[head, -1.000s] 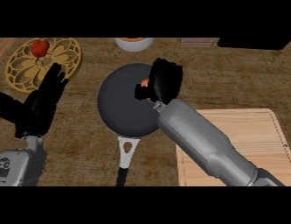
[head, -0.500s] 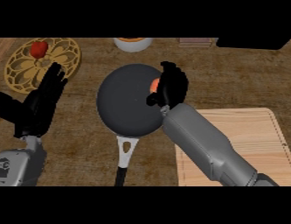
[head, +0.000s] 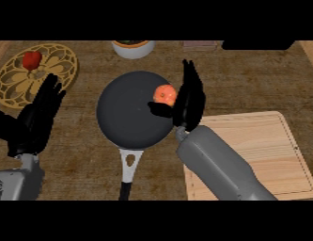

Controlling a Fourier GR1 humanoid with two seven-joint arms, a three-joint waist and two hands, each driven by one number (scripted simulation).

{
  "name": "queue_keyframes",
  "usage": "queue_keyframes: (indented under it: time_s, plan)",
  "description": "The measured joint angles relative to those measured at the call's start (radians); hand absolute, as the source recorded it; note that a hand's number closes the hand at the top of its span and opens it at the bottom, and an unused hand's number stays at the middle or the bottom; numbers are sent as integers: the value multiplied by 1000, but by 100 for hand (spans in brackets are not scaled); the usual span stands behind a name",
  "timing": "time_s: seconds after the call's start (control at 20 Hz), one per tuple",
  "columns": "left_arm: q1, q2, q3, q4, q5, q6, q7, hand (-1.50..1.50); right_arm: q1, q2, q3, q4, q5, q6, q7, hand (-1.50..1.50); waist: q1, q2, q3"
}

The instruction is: Pick the squash from the cutting board and place it in the pan

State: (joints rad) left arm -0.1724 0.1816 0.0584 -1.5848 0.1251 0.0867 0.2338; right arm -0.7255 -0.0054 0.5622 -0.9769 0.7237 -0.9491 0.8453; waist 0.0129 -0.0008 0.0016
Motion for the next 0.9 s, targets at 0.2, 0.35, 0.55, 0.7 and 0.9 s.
queue_keyframes:
  time_s: [0.2, 0.35, 0.55, 0.7, 0.9]
  plan:
    - [24, 19, 30, 1, 11, -9, -10, 0, 170, -19, 24, -210, -35, -64, -82, -150, -24, -5, 0]
    - [33, 16, 29, -14, 9, -3, 0, 0, 320, -62, 73, -398, -86, -92, -153, -150, -33, -7, 0]
    - [45, 21, 37, -21, 14, -15, -9, 0, 506, -147, 146, -626, -135, -110, -236, -150, -30, -5, -1]
    - [16, 15, 40, 14, 14, -17, -14, 0, 626, -208, 177, -751, -144, -121, -291, -150, -27, -3, -1]
    - [-10, 8, 40, 18, 5, -13, 2, 0, 737, -241, 196, -805, -172, -135, -389, -150, -21, -1, -1]
